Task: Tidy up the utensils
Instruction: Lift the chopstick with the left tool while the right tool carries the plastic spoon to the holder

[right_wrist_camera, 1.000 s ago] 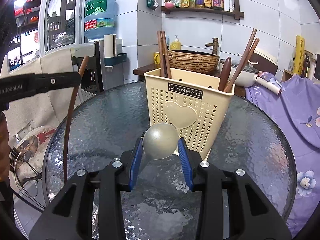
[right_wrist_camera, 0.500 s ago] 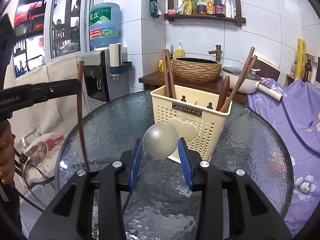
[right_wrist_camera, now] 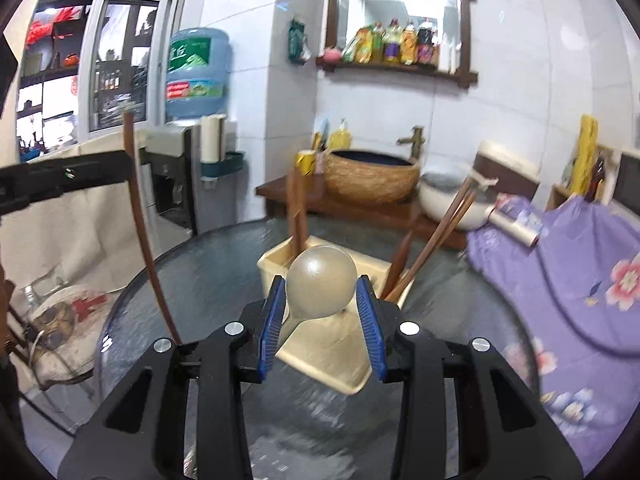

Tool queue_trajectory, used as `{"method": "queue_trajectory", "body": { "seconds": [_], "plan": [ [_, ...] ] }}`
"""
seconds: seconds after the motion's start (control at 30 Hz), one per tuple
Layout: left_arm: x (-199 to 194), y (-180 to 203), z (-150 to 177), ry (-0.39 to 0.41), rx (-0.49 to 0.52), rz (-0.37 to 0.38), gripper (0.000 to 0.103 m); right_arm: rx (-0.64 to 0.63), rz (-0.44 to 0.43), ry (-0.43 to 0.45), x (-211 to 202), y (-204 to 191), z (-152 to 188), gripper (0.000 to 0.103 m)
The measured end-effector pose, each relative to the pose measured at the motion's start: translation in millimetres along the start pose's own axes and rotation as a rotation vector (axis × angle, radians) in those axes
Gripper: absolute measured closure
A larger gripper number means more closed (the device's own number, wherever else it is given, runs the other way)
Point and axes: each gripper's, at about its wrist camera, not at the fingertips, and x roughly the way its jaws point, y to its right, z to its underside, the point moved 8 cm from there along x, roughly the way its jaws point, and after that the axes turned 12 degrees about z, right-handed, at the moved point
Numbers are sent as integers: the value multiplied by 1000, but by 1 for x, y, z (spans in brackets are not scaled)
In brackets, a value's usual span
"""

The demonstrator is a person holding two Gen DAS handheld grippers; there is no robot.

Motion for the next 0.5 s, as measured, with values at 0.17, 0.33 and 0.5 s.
{"method": "queue_trajectory", "body": {
  "seconds": [0.17, 0.33, 0.5],
  "plan": [
    [9, 6, -57, 75, 1, 1, 97, -22, 98, 70, 6, 26, -50, 66],
    [35, 6, -88, 102, -15, -19, 97, -46, 182, 117, 23, 43, -85, 66],
    [69, -6, -79, 88, -55, -59, 97, -121, 268, 146, 43, 43, -88, 66]
  ]
}}
